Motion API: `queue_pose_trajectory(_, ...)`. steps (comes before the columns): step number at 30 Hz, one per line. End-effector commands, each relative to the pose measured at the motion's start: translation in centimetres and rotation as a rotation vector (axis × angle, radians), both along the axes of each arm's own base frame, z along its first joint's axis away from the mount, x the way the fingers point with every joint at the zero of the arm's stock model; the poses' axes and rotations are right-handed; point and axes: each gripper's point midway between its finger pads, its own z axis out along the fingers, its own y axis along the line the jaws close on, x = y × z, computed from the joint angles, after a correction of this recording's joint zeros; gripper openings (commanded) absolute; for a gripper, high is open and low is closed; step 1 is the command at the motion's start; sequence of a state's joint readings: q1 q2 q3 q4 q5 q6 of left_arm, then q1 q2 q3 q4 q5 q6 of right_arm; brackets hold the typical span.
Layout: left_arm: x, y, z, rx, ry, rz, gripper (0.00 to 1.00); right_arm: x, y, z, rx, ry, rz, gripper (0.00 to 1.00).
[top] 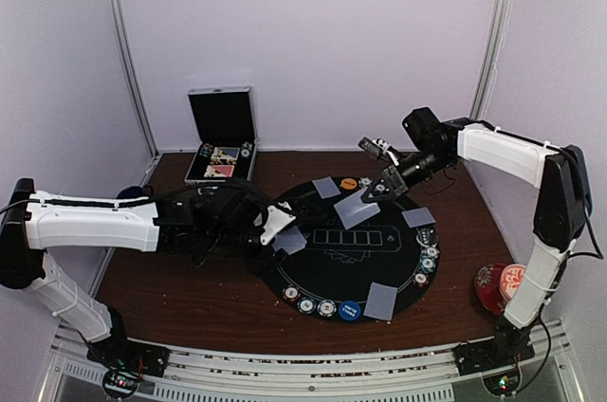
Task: Distribute texas hold em gaming equipment
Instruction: Pick up the poker card from the face-down deck piles, then distribute the poker card in the dealer area.
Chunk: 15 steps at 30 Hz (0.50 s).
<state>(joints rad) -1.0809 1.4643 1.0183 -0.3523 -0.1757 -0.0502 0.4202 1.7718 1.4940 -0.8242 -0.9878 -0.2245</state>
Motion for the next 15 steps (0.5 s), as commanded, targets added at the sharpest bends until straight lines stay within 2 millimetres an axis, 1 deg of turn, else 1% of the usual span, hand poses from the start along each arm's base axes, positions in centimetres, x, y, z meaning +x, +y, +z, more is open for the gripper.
queue_pose_trajectory(1, 0.4, -0.8, 1.1, -0.042, -0.028, -0.008, 0.64, -0.3, -5.4, -2.7, -0.137, 0.041, -0.013, 0.0)
queue_pose_trajectory(4, 0.4, -0.8, 1.1, -0.043, -0.025, -0.01, 0.64, 1.3, -8.8, -4.5, -0.193, 0.067, -0.076, 0.0)
queue_pose_trajectory(7, 0.3, -0.9, 1.1, -0.044, -0.024, -0.012, 0.64, 3.1, -11.7, -6.3, -0.236, 0.102, -0.134, 0.0)
queue_pose_trajectory(12, 0.3, -0.9, 1.2, -0.045, -0.024, -0.014, 0.64, 5.6, -15.5, -8.7, -0.263, 0.177, -0.195, 0.0)
queue_pose_trajectory(15, 0.3, -0.8, 1.1, -0.045, -0.024, -0.014, 0.64, 7.0, -17.2, -9.7, -0.274, 0.194, -0.233, 0.0)
